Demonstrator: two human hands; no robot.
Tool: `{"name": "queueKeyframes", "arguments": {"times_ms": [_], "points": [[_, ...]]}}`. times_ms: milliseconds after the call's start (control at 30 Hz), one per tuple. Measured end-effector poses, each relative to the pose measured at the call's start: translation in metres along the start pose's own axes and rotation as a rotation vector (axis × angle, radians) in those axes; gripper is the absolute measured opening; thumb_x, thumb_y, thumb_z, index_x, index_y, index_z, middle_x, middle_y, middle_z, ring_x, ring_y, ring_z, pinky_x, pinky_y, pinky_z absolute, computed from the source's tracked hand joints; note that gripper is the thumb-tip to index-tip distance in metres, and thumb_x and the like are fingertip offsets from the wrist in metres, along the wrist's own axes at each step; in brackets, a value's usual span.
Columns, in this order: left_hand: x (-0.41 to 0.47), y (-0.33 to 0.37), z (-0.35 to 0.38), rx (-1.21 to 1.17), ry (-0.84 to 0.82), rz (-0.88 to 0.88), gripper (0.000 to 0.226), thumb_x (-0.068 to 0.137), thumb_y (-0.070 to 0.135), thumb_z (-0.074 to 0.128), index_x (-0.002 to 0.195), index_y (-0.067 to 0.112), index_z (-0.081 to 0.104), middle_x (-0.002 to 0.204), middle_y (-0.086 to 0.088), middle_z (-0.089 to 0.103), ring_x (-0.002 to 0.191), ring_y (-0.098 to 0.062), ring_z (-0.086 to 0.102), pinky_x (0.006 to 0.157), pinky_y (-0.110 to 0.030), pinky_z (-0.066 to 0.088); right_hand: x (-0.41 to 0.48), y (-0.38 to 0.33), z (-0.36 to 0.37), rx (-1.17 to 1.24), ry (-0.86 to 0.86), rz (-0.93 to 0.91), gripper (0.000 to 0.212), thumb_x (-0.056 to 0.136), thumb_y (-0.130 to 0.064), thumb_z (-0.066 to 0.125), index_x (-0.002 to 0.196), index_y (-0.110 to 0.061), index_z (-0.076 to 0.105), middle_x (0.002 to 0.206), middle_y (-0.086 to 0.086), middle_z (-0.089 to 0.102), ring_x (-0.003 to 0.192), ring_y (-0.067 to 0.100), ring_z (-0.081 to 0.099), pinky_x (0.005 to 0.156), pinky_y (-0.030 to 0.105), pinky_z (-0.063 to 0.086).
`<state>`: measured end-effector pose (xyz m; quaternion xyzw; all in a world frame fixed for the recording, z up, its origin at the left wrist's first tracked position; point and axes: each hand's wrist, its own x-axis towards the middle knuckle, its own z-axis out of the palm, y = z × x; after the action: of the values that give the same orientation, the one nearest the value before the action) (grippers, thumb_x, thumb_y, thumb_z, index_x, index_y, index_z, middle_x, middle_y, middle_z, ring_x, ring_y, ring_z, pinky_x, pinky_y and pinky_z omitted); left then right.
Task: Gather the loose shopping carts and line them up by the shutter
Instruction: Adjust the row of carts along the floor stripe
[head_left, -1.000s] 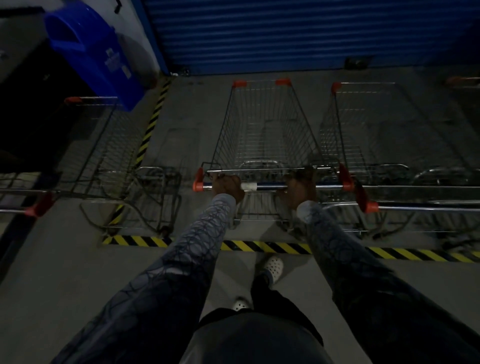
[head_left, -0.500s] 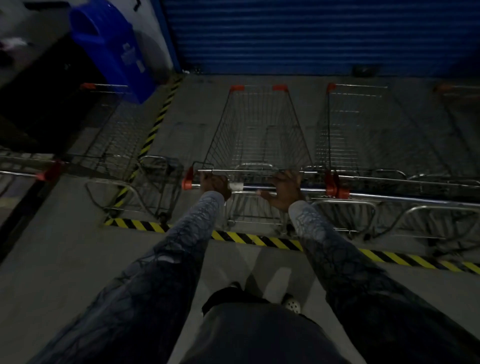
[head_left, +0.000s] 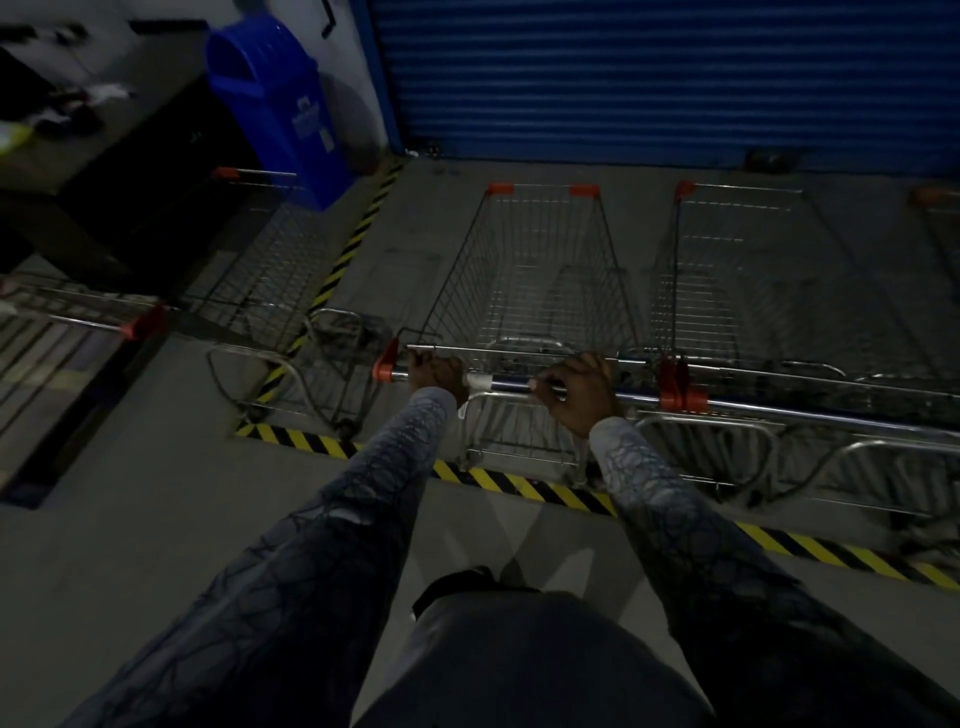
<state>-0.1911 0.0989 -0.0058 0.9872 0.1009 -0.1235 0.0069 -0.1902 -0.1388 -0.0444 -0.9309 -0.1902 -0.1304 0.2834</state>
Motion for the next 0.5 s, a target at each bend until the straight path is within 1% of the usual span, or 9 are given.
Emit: {"name": "queueKeyframes", "arguments": {"times_ms": [33,100,133,200,233,333,367,433,500], "points": [[0.0,0.0,0.001,0.014,0.005,0.002,0.042,0.097,0.03,0.055,0.135,0.013,0.056,0.142,-0.013,0.053,0.135,-0.032,0.045,0.119,-0.046,0.025,-0.001,0.003,-0.003,-0.021,0.02,0.01,0.038,0.09,-0.054,0.054,0.085,-0.025,0.079,0.081,-0.003,0.07,0.095,0.032,0.064,0.099,0.039,0.032],[-0.005,0.0,0.0,0.057,-0.023,0.019,0.038,0.099,0.03,0.049,0.13,0.011,0.056,0.133,-0.012,0.058,0.132,-0.033,0.046,0.12,-0.048,0.017,-0.003,0.011,-0.01,-0.128,0.036,0.052,0.043,0.095,-0.051,0.049,0.084,-0.023,0.079,0.084,-0.001,0.073,0.1,0.031,0.065,0.102,0.041,0.031],[-0.008,0.0,-0.001,0.069,-0.065,-0.001,0.038,0.099,0.031,0.049,0.129,0.01,0.056,0.132,-0.011,0.059,0.132,-0.034,0.046,0.121,-0.049,0.015,-0.005,0.016,-0.013,-0.187,0.051,0.065,0.045,0.096,-0.05,0.047,0.082,-0.021,0.079,0.084,0.0,0.074,0.1,0.03,0.066,0.101,0.04,0.031],[-0.007,0.003,-0.003,0.072,-0.066,-0.01,0.039,0.098,0.032,0.052,0.131,0.01,0.057,0.137,-0.011,0.057,0.134,-0.033,0.046,0.12,-0.046,0.019,-0.009,0.025,-0.02,-0.256,0.075,0.101,0.047,0.095,-0.046,0.045,0.079,-0.017,0.078,0.084,0.004,0.074,0.097,0.032,0.066,0.099,0.041,0.033],[-0.004,0.004,-0.003,0.088,-0.065,-0.019,0.041,0.098,0.034,0.053,0.132,0.012,0.056,0.139,-0.011,0.056,0.135,-0.033,0.045,0.12,-0.047,0.018,-0.011,0.029,-0.024,-0.278,0.072,0.135,0.045,0.095,-0.045,0.045,0.079,-0.017,0.077,0.085,0.005,0.074,0.098,0.033,0.065,0.101,0.044,0.033],[-0.006,0.012,-0.021,0.23,-0.185,-0.036,0.056,0.097,0.049,0.048,0.144,0.019,0.045,0.152,-0.01,0.044,0.146,-0.034,0.03,0.122,-0.054,0.007,-0.014,0.03,-0.038,-0.387,0.064,0.232,0.029,0.088,-0.039,0.057,0.076,-0.02,0.075,0.086,0.002,0.072,0.101,0.032,0.063,0.107,0.053,0.021],[-0.006,0.015,-0.025,0.26,-0.225,-0.028,0.061,0.097,0.052,0.047,0.149,0.02,0.04,0.156,-0.01,0.038,0.148,-0.035,0.025,0.122,-0.056,0.006,-0.014,0.031,-0.042,-0.408,0.062,0.246,0.028,0.086,-0.038,0.058,0.073,-0.02,0.074,0.083,0.003,0.071,0.099,0.033,0.064,0.107,0.055,0.021],[-0.003,0.024,-0.026,0.28,-0.252,0.016,0.068,0.096,0.054,0.047,0.153,0.021,0.033,0.159,-0.01,0.033,0.15,-0.036,0.019,0.121,-0.059,0.007,-0.014,0.034,-0.05,-0.427,0.021,0.281,0.035,0.087,-0.04,0.055,0.071,-0.017,0.075,0.081,0.007,0.071,0.097,0.035,0.064,0.109,0.059,0.027],[-0.004,0.037,-0.028,0.273,-0.21,0.102,0.067,0.095,0.055,0.05,0.151,0.02,0.036,0.156,-0.008,0.038,0.148,-0.035,0.025,0.121,-0.058,0.012,-0.012,0.036,-0.052,-0.456,-0.049,0.344,0.047,0.094,-0.049,0.049,0.079,-0.017,0.08,0.088,0.012,0.075,0.106,0.036,0.065,0.114,0.059,0.026]]}}
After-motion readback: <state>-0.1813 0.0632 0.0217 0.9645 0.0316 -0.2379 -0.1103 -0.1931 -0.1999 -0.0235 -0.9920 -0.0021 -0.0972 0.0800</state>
